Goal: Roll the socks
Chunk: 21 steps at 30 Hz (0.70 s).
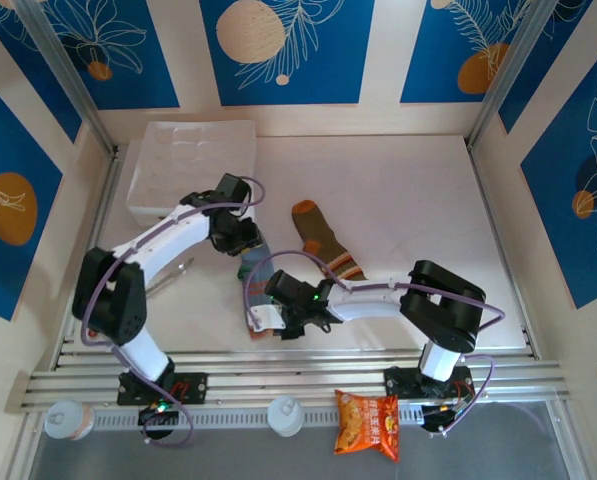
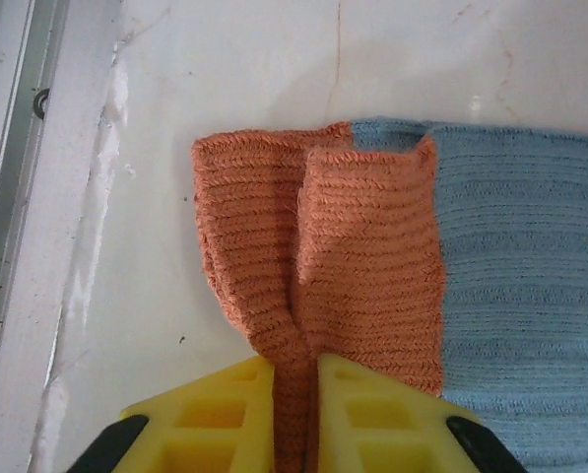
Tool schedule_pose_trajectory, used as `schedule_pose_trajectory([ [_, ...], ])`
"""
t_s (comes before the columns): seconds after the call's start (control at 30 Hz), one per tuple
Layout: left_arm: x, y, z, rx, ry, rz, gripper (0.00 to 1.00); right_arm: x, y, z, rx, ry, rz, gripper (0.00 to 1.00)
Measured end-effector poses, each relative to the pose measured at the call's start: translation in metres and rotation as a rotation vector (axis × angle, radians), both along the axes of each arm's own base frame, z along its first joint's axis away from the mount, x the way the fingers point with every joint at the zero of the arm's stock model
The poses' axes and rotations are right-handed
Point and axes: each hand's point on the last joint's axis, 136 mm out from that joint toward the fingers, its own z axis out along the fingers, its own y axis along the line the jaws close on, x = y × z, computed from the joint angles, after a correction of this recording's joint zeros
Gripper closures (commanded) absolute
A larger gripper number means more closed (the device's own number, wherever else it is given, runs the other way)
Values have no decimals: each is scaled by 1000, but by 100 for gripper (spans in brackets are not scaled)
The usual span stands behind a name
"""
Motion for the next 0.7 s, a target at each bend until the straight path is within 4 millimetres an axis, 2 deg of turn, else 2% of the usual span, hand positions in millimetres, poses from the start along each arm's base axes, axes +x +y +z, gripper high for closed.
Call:
schedule_pose_trajectory([
  [0.1,-11,19,9,-17,-5,68,67,0,1,2,2,13,-21,100],
  [0.23,-30,44,16,-36,-5,156,67,-2,1,5,-2,67,-58,100],
  [0.37,-55,61,16,-53,2,207,73,-3,1,11,4,152,-97,100],
  [0.5,-71,57,7,-119,23,211,85,0,2,21,26,237,-131,100],
  [0.7,-100,37,-37,-268,148,219,88,0,5,34,58,340,-153,100],
])
